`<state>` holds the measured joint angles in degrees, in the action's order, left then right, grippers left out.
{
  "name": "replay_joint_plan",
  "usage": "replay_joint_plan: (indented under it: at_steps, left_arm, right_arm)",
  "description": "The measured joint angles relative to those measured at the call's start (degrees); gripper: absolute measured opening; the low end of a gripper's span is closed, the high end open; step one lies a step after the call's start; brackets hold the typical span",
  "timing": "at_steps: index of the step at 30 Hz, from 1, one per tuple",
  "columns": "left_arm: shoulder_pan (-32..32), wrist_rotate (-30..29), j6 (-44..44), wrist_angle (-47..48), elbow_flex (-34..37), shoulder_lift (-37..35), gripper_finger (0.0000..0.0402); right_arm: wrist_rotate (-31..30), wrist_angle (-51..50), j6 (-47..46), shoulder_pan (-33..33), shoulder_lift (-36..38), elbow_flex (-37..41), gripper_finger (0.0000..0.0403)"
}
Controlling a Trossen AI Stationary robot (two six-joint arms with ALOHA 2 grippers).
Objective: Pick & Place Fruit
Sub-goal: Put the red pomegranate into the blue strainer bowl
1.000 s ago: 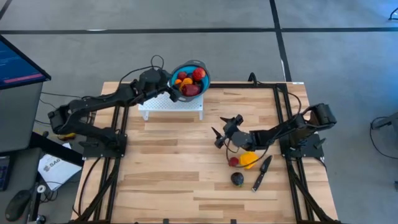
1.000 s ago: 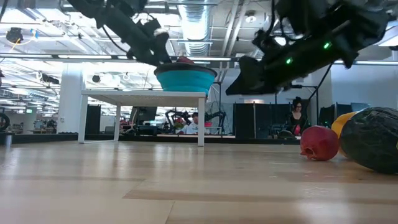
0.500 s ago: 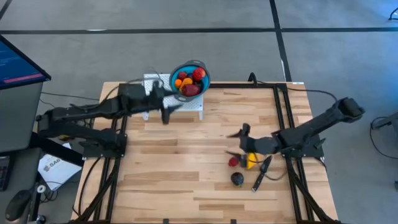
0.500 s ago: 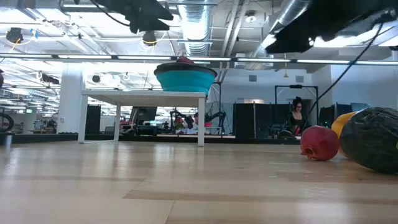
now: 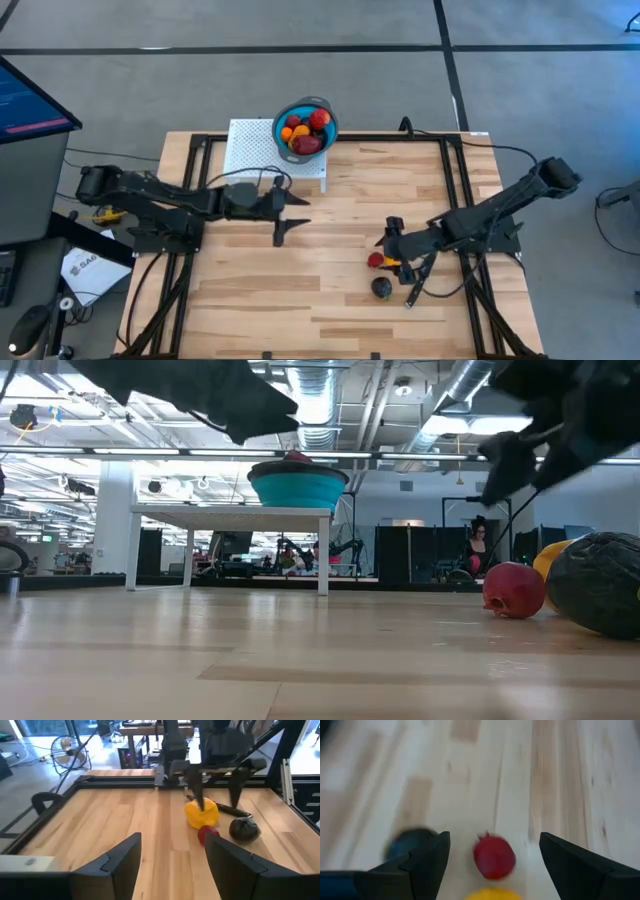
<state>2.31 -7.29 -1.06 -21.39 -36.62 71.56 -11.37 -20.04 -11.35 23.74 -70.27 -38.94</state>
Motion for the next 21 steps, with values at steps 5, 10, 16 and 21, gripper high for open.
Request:
replay_joint_plan:
  at_steps: [5,10,16,21]
  left_arm:
    - [0.98,-0.18,2.71,-2.58,0.12,4.41,0.0202]
    - [1.75,-0.20,4.42,-1.81,0.20,6.59,0.0197]
    - [2.55,-0.21,4.56,-0.21,1.04,6.77,0.0190]
    - [2.55,-1.56,6.32,-0.16,3.91,6.77,0.0183]
  right_arm:
    - [4.26,-7.17,8.63,-2.02,-8.77,-6.95,0.0301]
    - [5.72,-17.69,16.31,-3.41,-19.59,-15.35,0.0301]
    - [5.66,-29.03,19.18,-5.04,-30.90,-24.19,0.0301]
    - [6.84,-30.50,20.36,-5.18,-35.71,-27.01,0.0301]
